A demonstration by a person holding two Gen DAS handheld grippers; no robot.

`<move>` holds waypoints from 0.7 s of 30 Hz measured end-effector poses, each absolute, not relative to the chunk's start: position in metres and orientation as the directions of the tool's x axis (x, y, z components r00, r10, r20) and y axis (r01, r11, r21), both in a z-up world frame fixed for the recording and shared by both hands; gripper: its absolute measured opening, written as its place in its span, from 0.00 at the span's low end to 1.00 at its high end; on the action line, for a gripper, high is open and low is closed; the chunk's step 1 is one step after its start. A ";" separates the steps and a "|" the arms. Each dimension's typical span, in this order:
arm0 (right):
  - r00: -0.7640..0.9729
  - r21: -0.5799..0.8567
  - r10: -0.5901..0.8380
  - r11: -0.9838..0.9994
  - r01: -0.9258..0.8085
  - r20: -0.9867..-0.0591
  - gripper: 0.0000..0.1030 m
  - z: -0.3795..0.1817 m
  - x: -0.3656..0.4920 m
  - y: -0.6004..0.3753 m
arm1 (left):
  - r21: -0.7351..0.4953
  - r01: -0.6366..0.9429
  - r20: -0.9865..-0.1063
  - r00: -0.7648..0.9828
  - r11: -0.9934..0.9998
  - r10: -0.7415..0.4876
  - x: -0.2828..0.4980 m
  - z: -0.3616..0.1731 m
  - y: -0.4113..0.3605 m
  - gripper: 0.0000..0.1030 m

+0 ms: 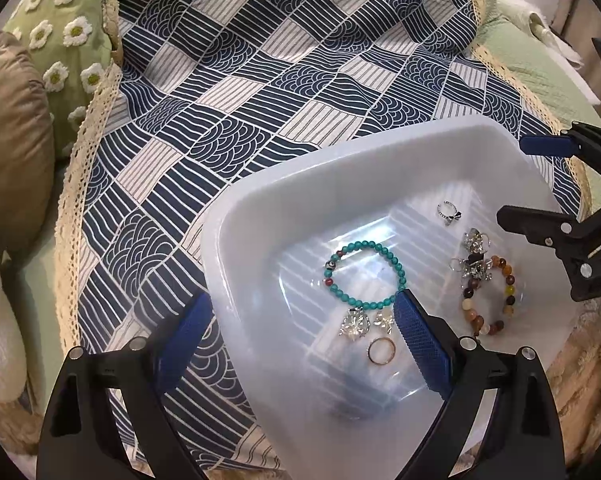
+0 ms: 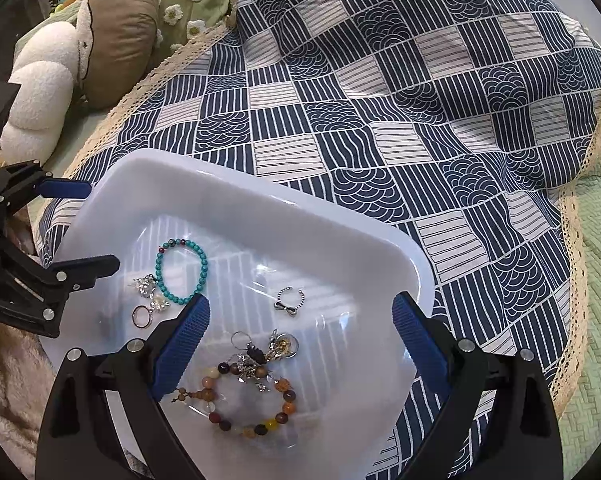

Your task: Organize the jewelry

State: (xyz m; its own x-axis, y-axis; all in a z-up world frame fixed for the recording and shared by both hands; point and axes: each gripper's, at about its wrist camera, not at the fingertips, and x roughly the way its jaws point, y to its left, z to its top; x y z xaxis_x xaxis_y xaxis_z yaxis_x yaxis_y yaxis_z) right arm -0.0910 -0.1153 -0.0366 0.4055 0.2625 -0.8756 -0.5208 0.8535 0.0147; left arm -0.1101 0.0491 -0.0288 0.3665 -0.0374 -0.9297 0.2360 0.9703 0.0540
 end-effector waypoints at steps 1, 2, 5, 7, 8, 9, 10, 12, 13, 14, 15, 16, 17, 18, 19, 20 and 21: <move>0.405 0.012 0.261 0.852 -0.523 -0.876 0.89 -0.037 -0.092 -0.115 | 0.051 0.233 -0.930 0.366 0.971 -0.039 -0.110 -0.029 0.049 0.85; 0.406 0.011 0.260 0.852 -0.523 -0.876 0.89 -0.037 -0.092 -0.114 | 0.050 0.231 -0.930 0.366 0.972 -0.040 -0.110 -0.029 0.050 0.85; 0.401 0.016 0.265 0.850 -0.527 -0.877 0.89 -0.036 -0.093 -0.113 | 0.049 0.229 -0.929 0.369 0.972 -0.040 -0.109 -0.029 0.049 0.85; 0.404 0.012 0.266 0.847 -0.532 -0.875 0.89 -0.036 -0.095 -0.112 | 0.059 0.232 -0.929 0.369 0.971 -0.032 -0.109 -0.029 0.049 0.85; 0.405 0.010 0.265 0.846 -0.533 -0.875 0.89 -0.036 -0.095 -0.112 | 0.065 0.234 -0.929 0.369 0.970 -0.027 -0.109 -0.029 0.048 0.85; 0.405 0.009 0.264 0.847 -0.532 -0.875 0.89 -0.036 -0.095 -0.112 | 0.068 0.237 -0.929 0.369 0.969 -0.025 -0.109 -0.030 0.048 0.85; 0.404 0.011 0.264 0.847 -0.531 -0.876 0.89 -0.036 -0.094 -0.112 | 0.069 0.238 -0.929 0.370 0.969 -0.024 -0.109 -0.030 0.048 0.85; 0.403 0.013 0.265 0.848 -0.529 -0.876 0.89 -0.036 -0.094 -0.112 | 0.069 0.238 -0.929 0.369 0.969 -0.025 -0.109 -0.030 0.048 0.85; 0.402 0.015 0.265 0.849 -0.529 -0.876 0.89 -0.036 -0.094 -0.112 | 0.068 0.238 -0.929 0.370 0.969 -0.025 -0.109 -0.030 0.048 0.85; 0.402 0.017 0.268 0.848 -0.530 -0.875 0.89 -0.036 -0.095 -0.112 | 0.069 0.238 -0.929 0.370 0.969 -0.025 -0.109 -0.030 0.048 0.85; 0.402 0.018 0.270 0.847 -0.531 -0.875 0.89 -0.035 -0.095 -0.111 | 0.071 0.239 -0.929 0.370 0.968 -0.023 -0.109 -0.030 0.048 0.85; 0.401 0.018 0.271 0.846 -0.532 -0.875 0.89 -0.036 -0.095 -0.111 | 0.073 0.239 -0.929 0.370 0.968 -0.022 -0.109 -0.030 0.048 0.85; 0.401 0.015 0.269 0.845 -0.534 -0.876 0.89 -0.036 -0.096 -0.110 | 0.074 0.239 -0.929 0.371 0.968 -0.020 -0.109 -0.029 0.047 0.85; 0.401 0.011 0.266 0.845 -0.535 -0.876 0.89 -0.036 -0.096 -0.109 | 0.076 0.240 -0.928 0.371 0.968 -0.019 -0.109 -0.029 0.047 0.85; 0.401 0.010 0.264 0.844 -0.536 -0.877 0.89 -0.036 -0.096 -0.108 | 0.077 0.241 -0.928 0.371 0.967 -0.018 -0.109 -0.029 0.047 0.85; 0.400 0.009 0.263 0.844 -0.536 -0.878 0.89 -0.037 -0.096 -0.108 | 0.079 0.242 -0.928 0.371 0.967 -0.017 -0.109 -0.030 0.047 0.85; 0.400 0.009 0.263 0.844 -0.536 -0.878 0.89 -0.037 -0.096 -0.108 | 0.079 0.241 -0.928 0.372 0.967 -0.017 -0.109 -0.030 0.047 0.85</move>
